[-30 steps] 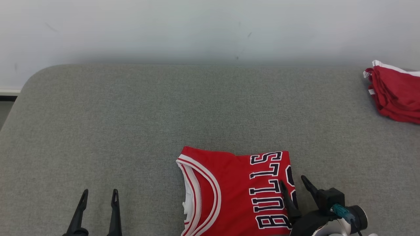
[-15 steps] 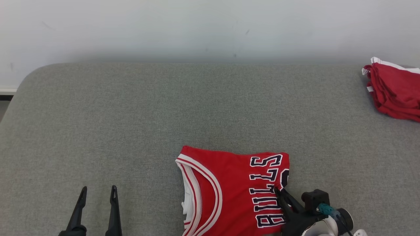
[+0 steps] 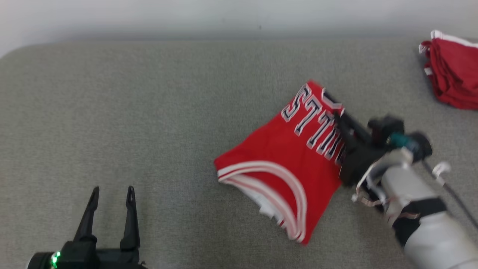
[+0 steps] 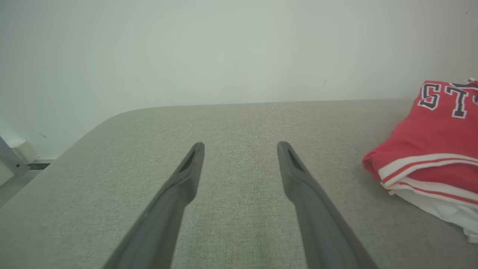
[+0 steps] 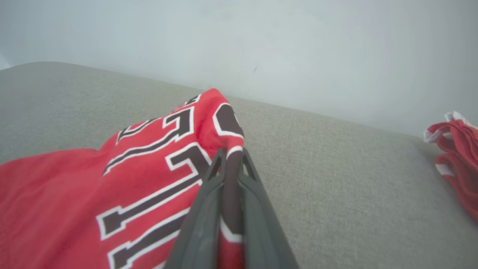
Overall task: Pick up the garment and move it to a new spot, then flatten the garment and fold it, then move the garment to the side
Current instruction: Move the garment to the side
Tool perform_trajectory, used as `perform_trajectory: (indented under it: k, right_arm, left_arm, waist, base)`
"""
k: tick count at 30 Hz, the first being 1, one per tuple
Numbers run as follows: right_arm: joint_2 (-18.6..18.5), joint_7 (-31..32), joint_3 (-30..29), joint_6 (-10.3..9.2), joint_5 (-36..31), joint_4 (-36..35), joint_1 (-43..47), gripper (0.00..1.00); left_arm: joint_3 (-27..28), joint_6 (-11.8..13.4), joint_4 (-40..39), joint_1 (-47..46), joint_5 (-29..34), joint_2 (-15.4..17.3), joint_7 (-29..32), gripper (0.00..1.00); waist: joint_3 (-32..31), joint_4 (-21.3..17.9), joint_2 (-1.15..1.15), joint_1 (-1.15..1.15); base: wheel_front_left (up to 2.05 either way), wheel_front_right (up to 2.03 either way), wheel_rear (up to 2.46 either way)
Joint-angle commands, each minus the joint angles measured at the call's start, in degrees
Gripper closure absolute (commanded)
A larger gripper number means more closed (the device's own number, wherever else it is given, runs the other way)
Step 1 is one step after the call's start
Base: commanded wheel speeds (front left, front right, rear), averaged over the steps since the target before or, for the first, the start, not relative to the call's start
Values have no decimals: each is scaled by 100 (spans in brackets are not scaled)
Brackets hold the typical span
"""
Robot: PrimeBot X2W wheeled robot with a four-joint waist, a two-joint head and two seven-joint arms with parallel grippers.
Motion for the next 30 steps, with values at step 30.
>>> perform_trajectory:
  k: [30]
  right_arm:
    - [-1816,73,15,-18,616,711,-3976,100]
  left_arm:
    - [19,-198,-1006,-1278,437,263,-17,0]
  waist:
    - [2573,-1022,-1,-1]
  base:
    - [0,0,0]
